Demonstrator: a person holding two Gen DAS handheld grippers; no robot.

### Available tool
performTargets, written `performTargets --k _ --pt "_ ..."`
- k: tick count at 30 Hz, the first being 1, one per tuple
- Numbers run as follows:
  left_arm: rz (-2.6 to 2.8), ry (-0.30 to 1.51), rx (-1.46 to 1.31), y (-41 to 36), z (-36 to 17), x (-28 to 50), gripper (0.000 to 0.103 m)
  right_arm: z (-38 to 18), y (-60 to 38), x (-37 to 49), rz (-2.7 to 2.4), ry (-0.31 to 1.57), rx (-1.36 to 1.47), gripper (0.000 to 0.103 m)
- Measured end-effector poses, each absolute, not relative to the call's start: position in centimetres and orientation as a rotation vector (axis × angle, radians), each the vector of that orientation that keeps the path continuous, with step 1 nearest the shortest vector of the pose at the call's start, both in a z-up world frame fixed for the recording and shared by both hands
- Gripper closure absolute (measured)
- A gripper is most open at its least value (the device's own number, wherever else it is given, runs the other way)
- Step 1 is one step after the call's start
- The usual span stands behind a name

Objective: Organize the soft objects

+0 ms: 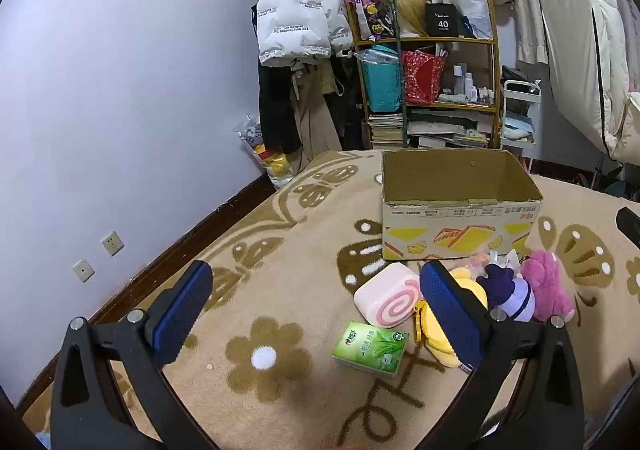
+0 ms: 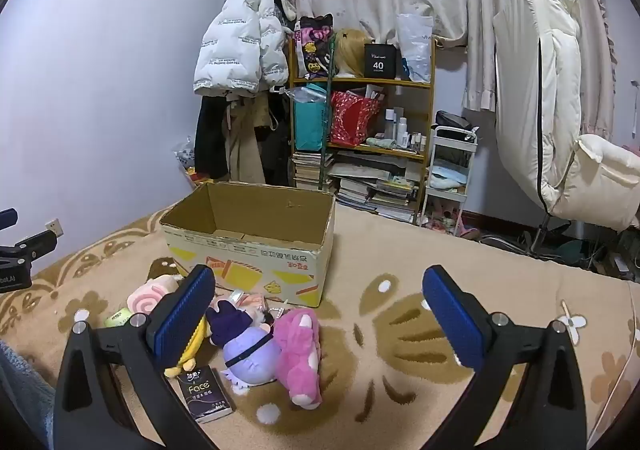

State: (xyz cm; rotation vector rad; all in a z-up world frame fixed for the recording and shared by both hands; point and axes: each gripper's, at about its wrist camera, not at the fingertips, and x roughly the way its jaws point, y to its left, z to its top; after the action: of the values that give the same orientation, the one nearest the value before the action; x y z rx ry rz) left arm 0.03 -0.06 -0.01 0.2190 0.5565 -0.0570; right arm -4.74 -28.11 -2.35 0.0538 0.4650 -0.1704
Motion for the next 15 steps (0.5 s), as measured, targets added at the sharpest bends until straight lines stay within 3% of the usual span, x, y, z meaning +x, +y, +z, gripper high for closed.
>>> performTargets --k 15 --pt "-0.056 0.545 0.217 -0.23 0.36 0.04 0.001 -2.26 -28.06 -4.83 -0.174 0.458 0.048 0.0"
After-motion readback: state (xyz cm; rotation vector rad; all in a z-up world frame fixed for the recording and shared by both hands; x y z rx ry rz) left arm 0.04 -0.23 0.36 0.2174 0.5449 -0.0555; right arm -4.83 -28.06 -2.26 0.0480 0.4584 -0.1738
